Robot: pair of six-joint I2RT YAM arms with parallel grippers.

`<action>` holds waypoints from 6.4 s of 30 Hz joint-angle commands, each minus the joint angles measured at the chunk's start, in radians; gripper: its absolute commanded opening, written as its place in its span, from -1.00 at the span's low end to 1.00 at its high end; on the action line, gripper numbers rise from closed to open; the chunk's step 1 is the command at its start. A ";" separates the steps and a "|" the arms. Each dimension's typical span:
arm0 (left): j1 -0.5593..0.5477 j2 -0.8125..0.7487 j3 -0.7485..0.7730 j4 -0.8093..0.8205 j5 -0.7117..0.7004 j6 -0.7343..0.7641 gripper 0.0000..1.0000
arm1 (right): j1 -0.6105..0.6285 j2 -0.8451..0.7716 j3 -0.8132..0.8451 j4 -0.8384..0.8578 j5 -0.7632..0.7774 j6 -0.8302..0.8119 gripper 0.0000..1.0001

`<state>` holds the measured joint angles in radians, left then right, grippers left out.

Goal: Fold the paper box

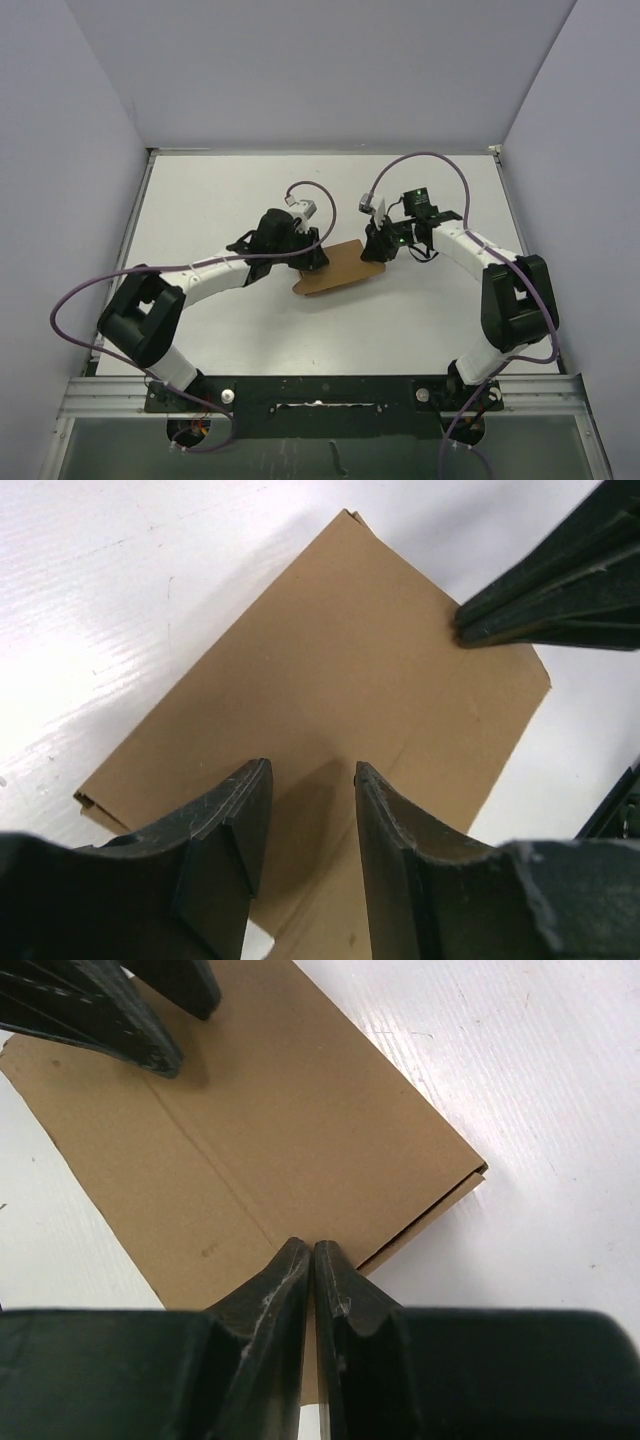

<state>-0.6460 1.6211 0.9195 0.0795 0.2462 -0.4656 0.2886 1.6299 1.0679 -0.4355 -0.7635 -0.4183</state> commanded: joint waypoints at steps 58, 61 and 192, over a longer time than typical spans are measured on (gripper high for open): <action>0.105 -0.161 -0.583 0.728 -0.008 -0.557 0.77 | -0.208 0.265 -0.007 0.176 -0.264 0.468 -0.59; 0.100 -0.142 -0.588 0.764 -0.019 -0.591 0.81 | -0.218 0.279 -0.009 0.185 -0.278 0.486 -0.60; 0.066 -0.782 -0.499 0.186 -0.235 -0.585 0.96 | 0.014 -0.305 -0.159 0.464 -0.142 0.340 -0.18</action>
<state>-0.5861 0.8925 0.5148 0.0933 -0.0074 -1.3018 0.4007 1.3064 0.8131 0.0547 -0.6163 -0.5220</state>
